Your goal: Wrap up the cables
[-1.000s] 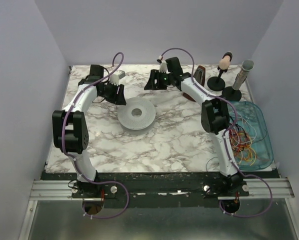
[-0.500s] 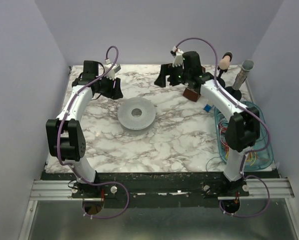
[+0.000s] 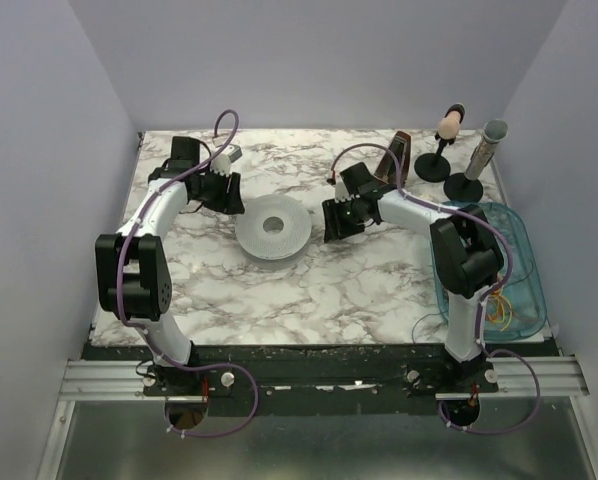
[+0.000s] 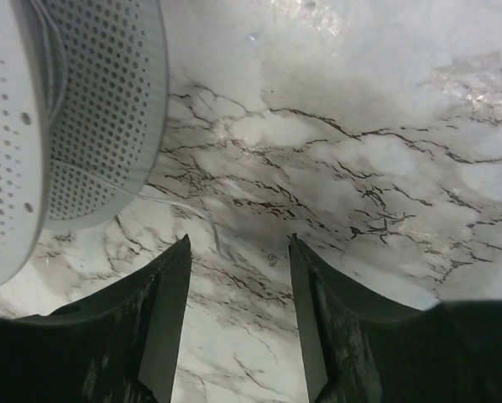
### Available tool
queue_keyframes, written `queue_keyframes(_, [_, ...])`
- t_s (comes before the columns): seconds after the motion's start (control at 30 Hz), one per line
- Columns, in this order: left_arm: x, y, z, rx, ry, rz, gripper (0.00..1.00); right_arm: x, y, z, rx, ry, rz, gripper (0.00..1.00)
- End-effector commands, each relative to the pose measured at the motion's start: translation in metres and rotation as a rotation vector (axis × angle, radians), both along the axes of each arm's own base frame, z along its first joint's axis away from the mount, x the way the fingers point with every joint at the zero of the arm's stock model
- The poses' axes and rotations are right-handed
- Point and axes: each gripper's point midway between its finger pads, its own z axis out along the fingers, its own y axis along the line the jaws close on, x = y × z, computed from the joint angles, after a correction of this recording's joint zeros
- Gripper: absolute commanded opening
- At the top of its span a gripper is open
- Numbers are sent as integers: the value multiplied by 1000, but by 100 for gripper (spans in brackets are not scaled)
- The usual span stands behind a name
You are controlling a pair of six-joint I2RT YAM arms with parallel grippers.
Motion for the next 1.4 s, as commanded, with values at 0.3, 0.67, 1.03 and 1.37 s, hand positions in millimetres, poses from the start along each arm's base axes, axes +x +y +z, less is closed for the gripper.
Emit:
queue_keyframes(0.3, [-8, -7, -36, -55, 117, -12, 54, 12, 18, -16, 1, 63, -11, 31])
queue_keyframes(0.67, [-5, -10, -32, -69, 112, -21, 54, 7, 14, 6, -27, -62, 102, 40])
queue_keyframes(1.03, [-4, -9, -28, -60, 100, -23, 53, 17, 12, 38, -44, -190, 20, 44])
queue_keyframes(1.37, [-4, -9, -27, -56, 96, -29, 53, -25, 33, 4, -8, -100, 105, 53])
